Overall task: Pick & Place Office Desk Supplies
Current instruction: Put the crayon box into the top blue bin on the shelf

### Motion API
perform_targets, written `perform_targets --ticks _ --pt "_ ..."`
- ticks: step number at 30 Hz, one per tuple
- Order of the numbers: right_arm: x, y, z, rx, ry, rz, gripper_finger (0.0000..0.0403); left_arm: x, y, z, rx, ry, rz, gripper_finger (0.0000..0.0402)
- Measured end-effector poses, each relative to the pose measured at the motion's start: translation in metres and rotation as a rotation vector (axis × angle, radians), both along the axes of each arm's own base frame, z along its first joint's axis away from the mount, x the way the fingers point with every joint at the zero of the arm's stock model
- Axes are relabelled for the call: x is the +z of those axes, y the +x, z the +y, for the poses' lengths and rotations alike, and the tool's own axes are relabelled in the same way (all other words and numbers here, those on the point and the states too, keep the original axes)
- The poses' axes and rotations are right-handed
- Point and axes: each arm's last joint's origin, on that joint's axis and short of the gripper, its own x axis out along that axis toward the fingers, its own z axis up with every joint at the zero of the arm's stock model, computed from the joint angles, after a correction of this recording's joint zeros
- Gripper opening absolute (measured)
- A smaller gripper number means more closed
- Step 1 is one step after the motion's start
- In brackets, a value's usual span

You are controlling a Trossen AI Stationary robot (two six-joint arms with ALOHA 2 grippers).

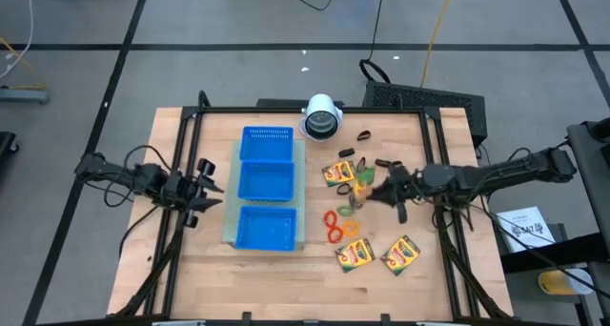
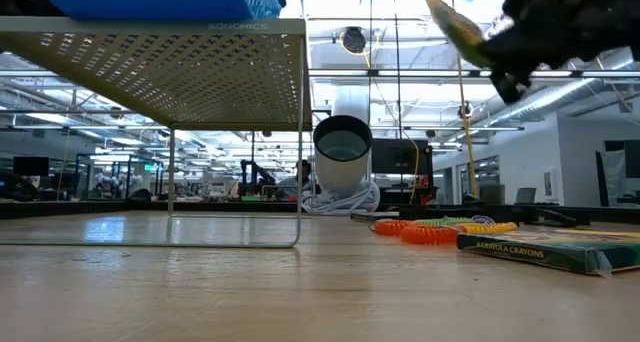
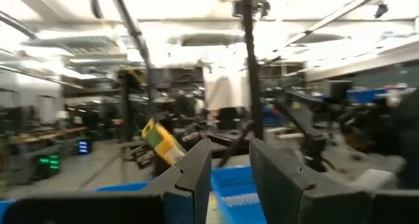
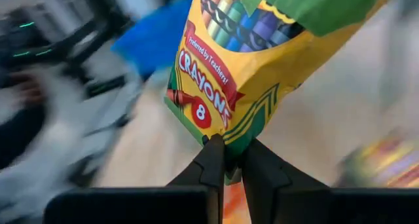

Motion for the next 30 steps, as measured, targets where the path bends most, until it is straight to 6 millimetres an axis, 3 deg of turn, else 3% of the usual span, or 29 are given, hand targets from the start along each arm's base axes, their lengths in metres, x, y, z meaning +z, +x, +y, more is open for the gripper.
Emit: perform_targets --ticks 9,14,18,22,27,30 --pt "0.016 0.011 -0.011 -0.393 -0.427 -0.134 0.0022 0.006 -0.002 0.012 0.404 -0.051 -0.035 0.0115" --pt "0.019 0.019 -0.018 -0.449 -0.515 -0.172 0.0022 0.012 -0.004 0.017 0.532 -0.232 -0.036 0.0115" --pt "0.013 0.026 -0.025 -0.488 -0.527 -0.139 0.0022 0.032 0.008 0.015 0.564 -0.261 0.057 0.0118" --pt "0.007 0.032 -0.031 -0.512 -0.509 -0.115 0.0022 0.07 0.038 0.011 0.66 -0.205 0.199 0.0149" --pt "0.005 0.042 -0.03 -0.457 -0.53 -0.165 0.0022 0.105 0.092 0.011 0.792 -0.043 0.354 0.0219" --pt "0.008 0.052 -0.029 -0.439 -0.55 -0.16 0.0022 0.125 0.124 0.013 0.781 0.072 0.384 0.0251"
